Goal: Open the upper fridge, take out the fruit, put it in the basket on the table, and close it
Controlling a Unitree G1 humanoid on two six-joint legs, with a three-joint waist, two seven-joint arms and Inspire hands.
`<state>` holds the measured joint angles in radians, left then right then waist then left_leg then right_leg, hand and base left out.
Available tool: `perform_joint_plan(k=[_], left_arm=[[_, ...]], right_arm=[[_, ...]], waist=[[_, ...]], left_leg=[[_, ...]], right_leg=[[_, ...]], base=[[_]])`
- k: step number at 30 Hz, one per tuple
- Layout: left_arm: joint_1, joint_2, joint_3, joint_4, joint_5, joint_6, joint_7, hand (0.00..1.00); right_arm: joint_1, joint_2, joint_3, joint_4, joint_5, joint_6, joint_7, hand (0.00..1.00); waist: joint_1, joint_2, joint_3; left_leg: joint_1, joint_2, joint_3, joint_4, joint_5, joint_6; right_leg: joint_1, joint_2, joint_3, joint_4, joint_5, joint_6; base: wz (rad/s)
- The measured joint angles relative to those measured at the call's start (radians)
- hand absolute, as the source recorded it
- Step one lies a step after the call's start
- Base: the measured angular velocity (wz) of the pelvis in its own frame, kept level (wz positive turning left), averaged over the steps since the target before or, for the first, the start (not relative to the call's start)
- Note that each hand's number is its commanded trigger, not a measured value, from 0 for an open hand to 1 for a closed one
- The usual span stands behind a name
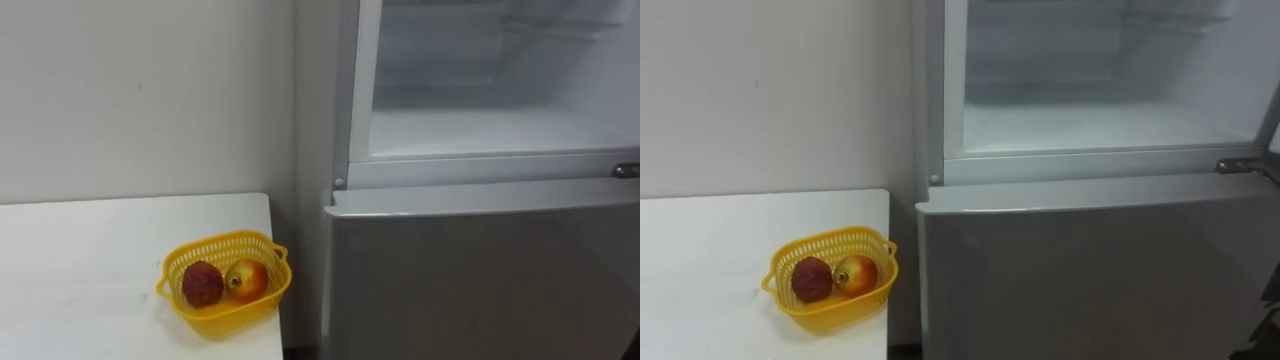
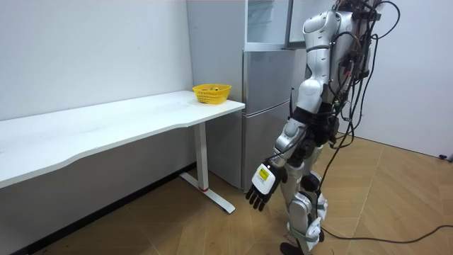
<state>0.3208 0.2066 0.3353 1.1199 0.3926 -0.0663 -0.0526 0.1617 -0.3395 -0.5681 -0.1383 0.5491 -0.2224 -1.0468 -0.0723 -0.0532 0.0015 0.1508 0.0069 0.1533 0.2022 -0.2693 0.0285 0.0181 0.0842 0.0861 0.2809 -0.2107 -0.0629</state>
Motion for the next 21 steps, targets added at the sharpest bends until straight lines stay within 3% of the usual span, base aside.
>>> perform_joint_plan(k=[2,9,17,21], left_arm=[[-0.001,-0.003,0.019,0.0,0.017,-0.003,0.0,0.0],[-0.003,-0.008,0.024,0.001,0.033,-0.017,-0.003,0.0],[-0.029,-0.015,0.055,0.002,0.036,-0.028,-0.001,0.0],[-0.045,-0.022,0.055,0.015,0.036,-0.031,0.002,0.0]], right_arm=[[-0.009,-0.004,-0.006,-0.07,-0.022,-0.001,0.004,0.0],[-0.001,-0.004,0.029,-0.078,-0.148,-0.004,0.054,0.0],[0.004,-0.004,0.038,-0.081,-0.393,-0.003,0.081,0.0],[0.004,-0.004,0.058,-0.101,-0.426,0.019,0.082,0.0]], waist=[[0.001,-0.001,0.0],[0.002,-0.003,0.0014],[0.002,-0.003,0.0015],[-0.001,-0.005,0.0021]], left_leg=[[0.001,-0.001,-0.001,0.003,0.0,0.0],[-0.003,-0.003,-0.012,0.003,0.001,0.0],[-0.007,-0.004,-0.018,0.001,0.0,0.0],[-0.004,-0.003,-0.018,-0.005,0.0,0.0]], right_leg=[[0.001,-0.001,-0.001,0.003,-0.002,0.0],[0.001,-0.003,-0.006,-0.001,-0.002,0.0],[-0.003,-0.003,-0.005,-0.002,-0.006,-0.002],[-0.004,0.0,-0.004,-0.001,-0.006,-0.002]], base=[[0.02],[0.02],[-0.01],[-0.02]])
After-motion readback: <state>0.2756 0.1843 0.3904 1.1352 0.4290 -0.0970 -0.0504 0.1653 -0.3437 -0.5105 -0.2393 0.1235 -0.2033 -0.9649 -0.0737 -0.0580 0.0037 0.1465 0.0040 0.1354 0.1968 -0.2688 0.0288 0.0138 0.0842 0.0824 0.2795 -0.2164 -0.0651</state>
